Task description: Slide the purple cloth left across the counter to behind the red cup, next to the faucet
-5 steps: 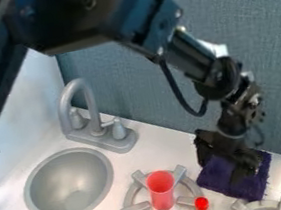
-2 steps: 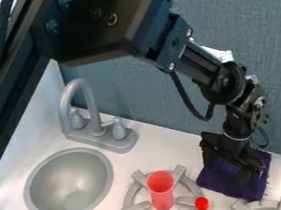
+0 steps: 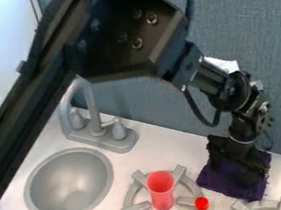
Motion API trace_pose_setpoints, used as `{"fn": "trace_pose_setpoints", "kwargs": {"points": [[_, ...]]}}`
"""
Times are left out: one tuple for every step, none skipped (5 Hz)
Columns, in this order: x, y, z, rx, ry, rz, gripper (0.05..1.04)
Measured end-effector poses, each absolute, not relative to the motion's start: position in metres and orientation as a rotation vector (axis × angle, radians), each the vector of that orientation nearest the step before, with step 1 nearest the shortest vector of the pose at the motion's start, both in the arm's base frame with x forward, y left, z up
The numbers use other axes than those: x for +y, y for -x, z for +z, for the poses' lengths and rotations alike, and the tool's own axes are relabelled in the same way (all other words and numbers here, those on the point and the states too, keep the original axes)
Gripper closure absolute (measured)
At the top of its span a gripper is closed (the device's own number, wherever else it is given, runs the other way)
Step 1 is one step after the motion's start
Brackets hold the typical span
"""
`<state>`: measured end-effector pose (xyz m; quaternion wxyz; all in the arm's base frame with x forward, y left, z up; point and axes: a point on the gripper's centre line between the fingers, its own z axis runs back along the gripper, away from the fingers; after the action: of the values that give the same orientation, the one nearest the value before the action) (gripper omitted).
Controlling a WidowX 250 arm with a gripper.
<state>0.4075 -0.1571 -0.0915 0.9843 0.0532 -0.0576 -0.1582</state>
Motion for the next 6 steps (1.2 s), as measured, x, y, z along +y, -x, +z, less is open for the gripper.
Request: {"fn": "trace_pose_setpoints", "kwargs": {"points": [[-0.161, -0.415, -0.095, -0.112, -0.104, -0.323, 0.08], [-0.159, -0.417, -0.097, -0.099, -0.124, -0.316, 0.08], [-0.134, -0.421, -0.099, -0.082, -0.16, -0.24, 0.08], [-0.106, -0.421, -0.098, -0.06, -0.224, -0.172, 0.08], [-0.084, -0.422, -0.095, -0.028, -0.263, -0.107, 0.08], [-0.055, -0.429, -0.093, -0.025, -0.273, -0.02, 0.08]]}}
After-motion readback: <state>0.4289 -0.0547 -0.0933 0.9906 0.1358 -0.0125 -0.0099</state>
